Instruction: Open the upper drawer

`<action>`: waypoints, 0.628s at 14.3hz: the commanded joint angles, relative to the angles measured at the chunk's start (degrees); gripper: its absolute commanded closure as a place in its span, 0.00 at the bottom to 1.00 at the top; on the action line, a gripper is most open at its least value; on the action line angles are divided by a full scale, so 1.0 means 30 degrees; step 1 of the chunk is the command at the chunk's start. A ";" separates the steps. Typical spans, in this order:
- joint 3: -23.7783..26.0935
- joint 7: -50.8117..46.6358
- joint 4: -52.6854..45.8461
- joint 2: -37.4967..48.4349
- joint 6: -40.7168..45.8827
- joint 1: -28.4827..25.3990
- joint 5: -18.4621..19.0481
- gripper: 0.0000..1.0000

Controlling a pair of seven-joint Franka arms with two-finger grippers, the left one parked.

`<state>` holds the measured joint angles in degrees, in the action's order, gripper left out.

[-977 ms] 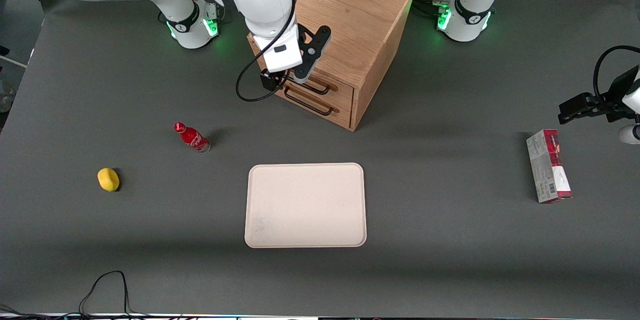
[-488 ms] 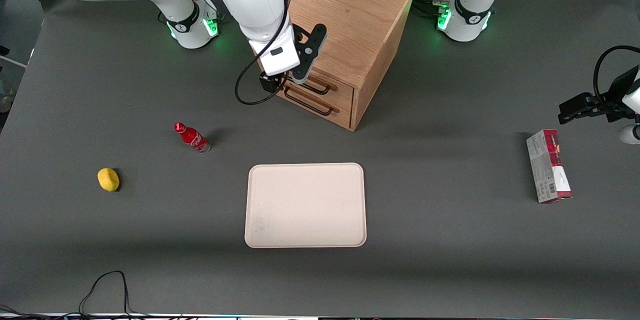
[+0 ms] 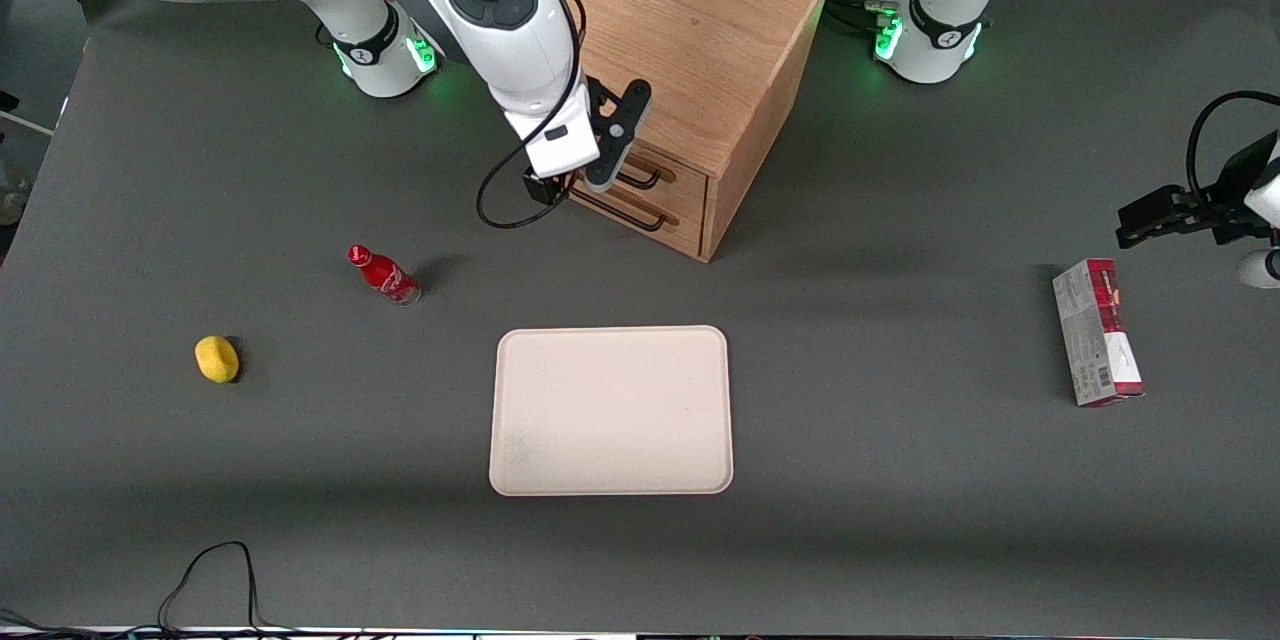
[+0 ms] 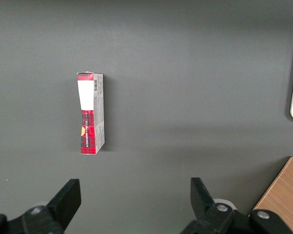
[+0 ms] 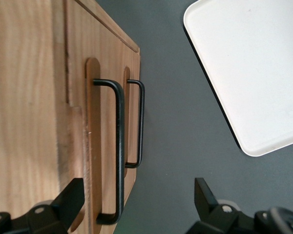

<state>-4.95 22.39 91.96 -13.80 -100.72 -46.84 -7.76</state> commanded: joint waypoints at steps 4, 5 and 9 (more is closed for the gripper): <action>-0.0194 0.0360 0.2068 0.0559 -0.1960 -0.0030 -0.0518 0.00; -0.0195 0.0360 0.2302 0.0559 -0.2282 -0.0030 -0.0518 0.00; -0.0195 0.0360 0.2947 0.0383 -0.3162 -0.0059 -0.0489 0.00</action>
<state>-5.11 22.39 98.54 -13.77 -108.20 -46.83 -7.77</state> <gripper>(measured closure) 0.000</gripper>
